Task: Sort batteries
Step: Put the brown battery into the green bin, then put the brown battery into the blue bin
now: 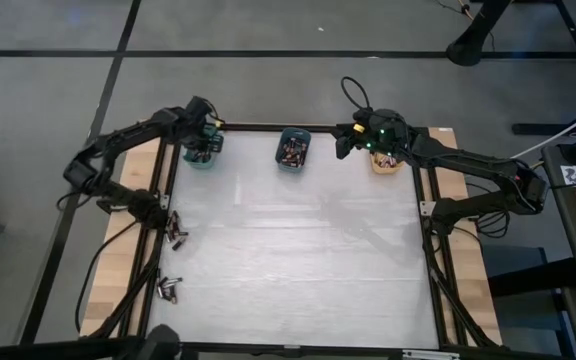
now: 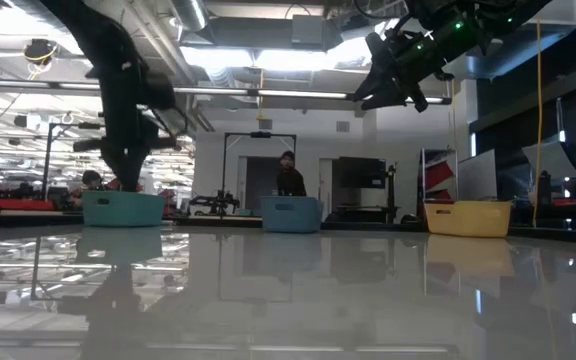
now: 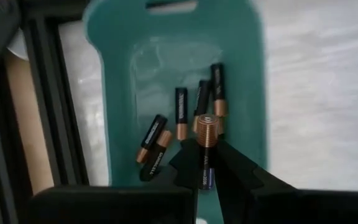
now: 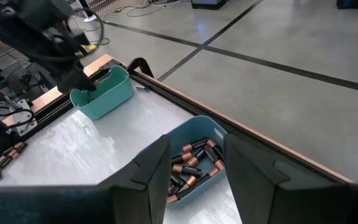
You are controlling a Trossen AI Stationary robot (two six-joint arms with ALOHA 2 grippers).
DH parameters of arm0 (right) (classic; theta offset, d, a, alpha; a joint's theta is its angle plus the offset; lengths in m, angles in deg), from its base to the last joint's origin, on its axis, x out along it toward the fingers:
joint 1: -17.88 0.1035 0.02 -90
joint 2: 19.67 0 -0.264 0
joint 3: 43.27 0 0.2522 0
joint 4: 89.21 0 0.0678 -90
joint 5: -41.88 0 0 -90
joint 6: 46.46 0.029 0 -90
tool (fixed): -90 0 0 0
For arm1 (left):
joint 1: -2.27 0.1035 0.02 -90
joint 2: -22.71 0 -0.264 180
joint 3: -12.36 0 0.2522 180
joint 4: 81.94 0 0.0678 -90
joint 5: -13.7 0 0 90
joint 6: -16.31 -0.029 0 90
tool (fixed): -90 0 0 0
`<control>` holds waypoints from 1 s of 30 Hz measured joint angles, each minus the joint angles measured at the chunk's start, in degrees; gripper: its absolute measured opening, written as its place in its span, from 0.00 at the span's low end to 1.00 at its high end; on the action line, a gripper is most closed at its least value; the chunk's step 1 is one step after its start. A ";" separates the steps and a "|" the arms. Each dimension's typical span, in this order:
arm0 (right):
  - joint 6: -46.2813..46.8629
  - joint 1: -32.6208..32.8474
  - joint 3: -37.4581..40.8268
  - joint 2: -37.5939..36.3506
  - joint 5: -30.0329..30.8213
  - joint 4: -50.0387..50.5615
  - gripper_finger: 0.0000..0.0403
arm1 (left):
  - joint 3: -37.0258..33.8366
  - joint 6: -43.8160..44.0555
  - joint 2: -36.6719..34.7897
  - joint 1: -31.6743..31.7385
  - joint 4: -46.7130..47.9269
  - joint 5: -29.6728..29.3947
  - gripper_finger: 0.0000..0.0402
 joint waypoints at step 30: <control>-0.07 0.00 0.00 0.00 0.00 0.03 0.36 | 2.73 -1.60 4.84 1.35 5.16 1.53 0.41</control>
